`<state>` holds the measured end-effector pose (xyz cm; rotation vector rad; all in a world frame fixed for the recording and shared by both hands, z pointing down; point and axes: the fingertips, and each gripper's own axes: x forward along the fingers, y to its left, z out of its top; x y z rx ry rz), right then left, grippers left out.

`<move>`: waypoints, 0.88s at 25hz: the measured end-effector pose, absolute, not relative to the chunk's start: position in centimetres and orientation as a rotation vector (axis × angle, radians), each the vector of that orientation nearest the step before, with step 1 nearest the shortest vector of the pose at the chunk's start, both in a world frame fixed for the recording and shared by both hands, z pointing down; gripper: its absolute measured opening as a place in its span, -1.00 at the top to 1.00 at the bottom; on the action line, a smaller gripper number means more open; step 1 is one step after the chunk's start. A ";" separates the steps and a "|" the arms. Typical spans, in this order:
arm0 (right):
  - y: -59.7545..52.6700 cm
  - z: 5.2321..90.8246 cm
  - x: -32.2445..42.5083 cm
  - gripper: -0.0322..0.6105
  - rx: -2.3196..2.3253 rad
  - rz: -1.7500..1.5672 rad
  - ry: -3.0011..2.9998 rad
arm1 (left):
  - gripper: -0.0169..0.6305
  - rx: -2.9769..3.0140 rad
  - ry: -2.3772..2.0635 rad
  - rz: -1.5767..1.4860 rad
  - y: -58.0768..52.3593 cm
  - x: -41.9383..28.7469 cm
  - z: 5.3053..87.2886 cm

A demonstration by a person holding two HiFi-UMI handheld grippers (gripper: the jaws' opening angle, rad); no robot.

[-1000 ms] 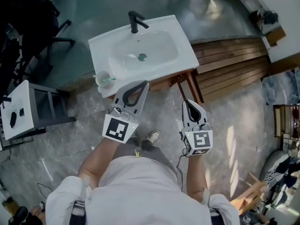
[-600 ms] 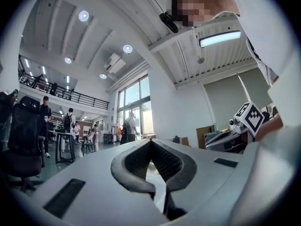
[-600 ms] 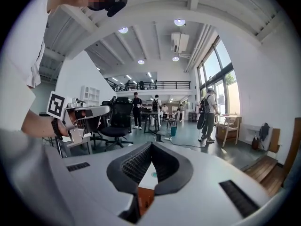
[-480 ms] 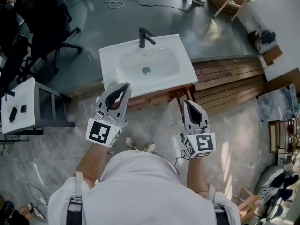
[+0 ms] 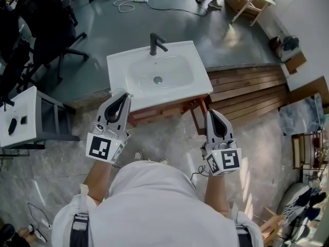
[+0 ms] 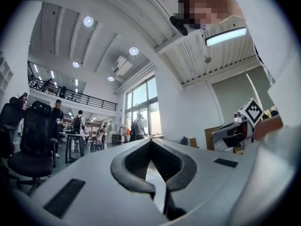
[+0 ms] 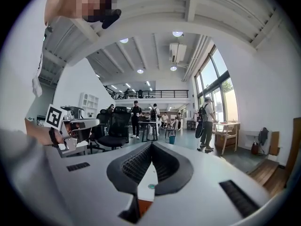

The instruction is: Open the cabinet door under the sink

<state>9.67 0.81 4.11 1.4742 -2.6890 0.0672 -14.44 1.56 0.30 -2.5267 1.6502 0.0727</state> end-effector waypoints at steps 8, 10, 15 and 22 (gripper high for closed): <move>1.1 3.9 10.1 0.79 1.497 0.043 -2.696 | 0.93 -2.535 1.607 0.046 1.1 -13.9 0.0; 1.3 3.9 10.1 0.79 1.509 0.042 -2.695 | 0.93 -2.541 1.605 0.046 1.2 -13.9 0.2; 1.7 4.0 10.8 0.79 1.546 0.059 -2.682 | 0.93 -2.569 1.580 0.038 1.2 -13.2 0.7; 1.9 4.6 11.0 0.79 1.564 0.059 -2.640 | 0.93 -2.617 1.549 0.034 0.6 -12.9 1.8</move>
